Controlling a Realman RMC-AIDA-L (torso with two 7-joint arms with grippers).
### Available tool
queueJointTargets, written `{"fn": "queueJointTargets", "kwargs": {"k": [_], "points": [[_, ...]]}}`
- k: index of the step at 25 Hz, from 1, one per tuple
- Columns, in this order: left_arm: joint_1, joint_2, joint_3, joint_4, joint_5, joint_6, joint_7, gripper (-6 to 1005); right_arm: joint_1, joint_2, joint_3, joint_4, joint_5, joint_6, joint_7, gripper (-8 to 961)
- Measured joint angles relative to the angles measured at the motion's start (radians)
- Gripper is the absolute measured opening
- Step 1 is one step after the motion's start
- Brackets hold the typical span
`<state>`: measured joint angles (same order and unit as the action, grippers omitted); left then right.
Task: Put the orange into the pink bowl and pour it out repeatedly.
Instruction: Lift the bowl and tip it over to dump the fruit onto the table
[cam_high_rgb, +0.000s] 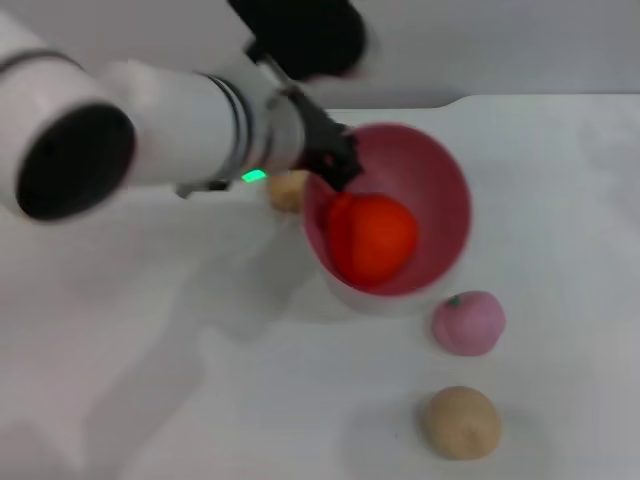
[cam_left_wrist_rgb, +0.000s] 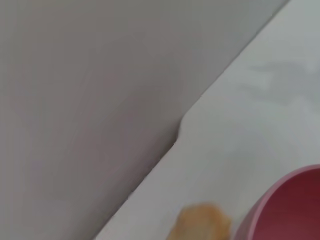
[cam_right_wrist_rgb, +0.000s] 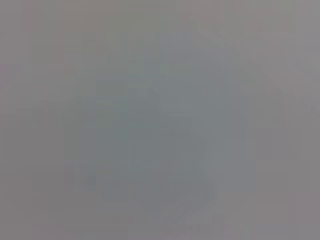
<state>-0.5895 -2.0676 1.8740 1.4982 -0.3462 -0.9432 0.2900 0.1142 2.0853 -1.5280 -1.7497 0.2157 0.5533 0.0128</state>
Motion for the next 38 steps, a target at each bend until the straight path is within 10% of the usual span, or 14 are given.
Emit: {"fn": "queueJointTargets", "kwargs": {"k": [5,19,38], "points": [[0.044,-0.003,0.213,-0.023,0.13,0.245,0.109,46,-0.045,0.0,0.046,0.038,-0.019,-0.007,0.033,516],[0.129,-0.007,0.404,-0.067,0.743,0.516,0.104,46,-0.038,-0.002,0.018,0.085,-0.019,0.044,0.035,516],[0.174,-0.009,0.592,-0.078,1.305,0.461,0.103,46,-0.025,-0.005,-0.017,0.121,0.002,0.061,0.036,514]]}}
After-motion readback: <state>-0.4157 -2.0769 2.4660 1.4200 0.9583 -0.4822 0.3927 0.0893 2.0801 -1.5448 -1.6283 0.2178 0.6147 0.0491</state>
